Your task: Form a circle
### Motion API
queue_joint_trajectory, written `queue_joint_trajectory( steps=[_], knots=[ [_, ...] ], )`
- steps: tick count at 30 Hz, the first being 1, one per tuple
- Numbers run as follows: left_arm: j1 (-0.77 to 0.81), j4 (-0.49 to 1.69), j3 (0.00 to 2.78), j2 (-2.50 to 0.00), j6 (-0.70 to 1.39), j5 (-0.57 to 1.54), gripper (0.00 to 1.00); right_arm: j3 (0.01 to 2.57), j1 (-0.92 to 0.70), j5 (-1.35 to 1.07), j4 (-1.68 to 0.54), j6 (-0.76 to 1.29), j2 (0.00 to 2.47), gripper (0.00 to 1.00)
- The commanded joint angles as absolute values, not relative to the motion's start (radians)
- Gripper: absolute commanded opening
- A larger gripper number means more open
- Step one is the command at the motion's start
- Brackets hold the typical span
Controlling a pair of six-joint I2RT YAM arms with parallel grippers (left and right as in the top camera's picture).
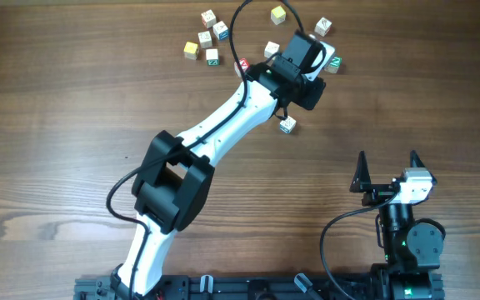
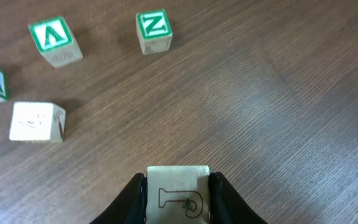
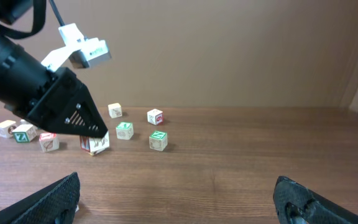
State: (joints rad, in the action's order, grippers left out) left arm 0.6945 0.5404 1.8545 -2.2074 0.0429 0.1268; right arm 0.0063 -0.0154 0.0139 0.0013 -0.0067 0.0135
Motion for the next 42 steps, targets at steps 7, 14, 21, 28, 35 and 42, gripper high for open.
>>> queue_joint_trajectory(
  steps=[7, 14, 21, 28, 35, 42],
  knots=[
    [0.751, 0.594, 1.864, -2.228, 0.099, 0.075, 0.24, 0.005, -0.019, -0.002, 0.006, -0.024, 0.005, 1.00],
    [0.780, 0.620, 1.864, -2.228, 0.100, 0.047, 0.23, 0.005, -0.019, -0.002, 0.006, -0.024, 0.005, 1.00],
    [0.783, 0.575, 1.864, -2.268, 0.170, 0.028, 0.23, 0.005, -0.019, -0.002, 0.006, -0.024, 0.005, 1.00],
    [0.784, 0.564, 1.864, -2.326, 0.185, -0.050, 0.22, 0.005, -0.019, -0.002, 0.006, -0.023, 0.005, 0.99],
    [0.784, 0.545, 1.864, -2.342, 0.226, -0.084, 0.23, 0.005, -0.019, -0.002, 0.006, -0.024, 0.005, 1.00],
    [0.784, 0.545, 1.864, -2.342, 0.300, -0.125, 0.24, 0.005, -0.019, -0.002, 0.006, -0.024, 0.005, 1.00]
  ],
)
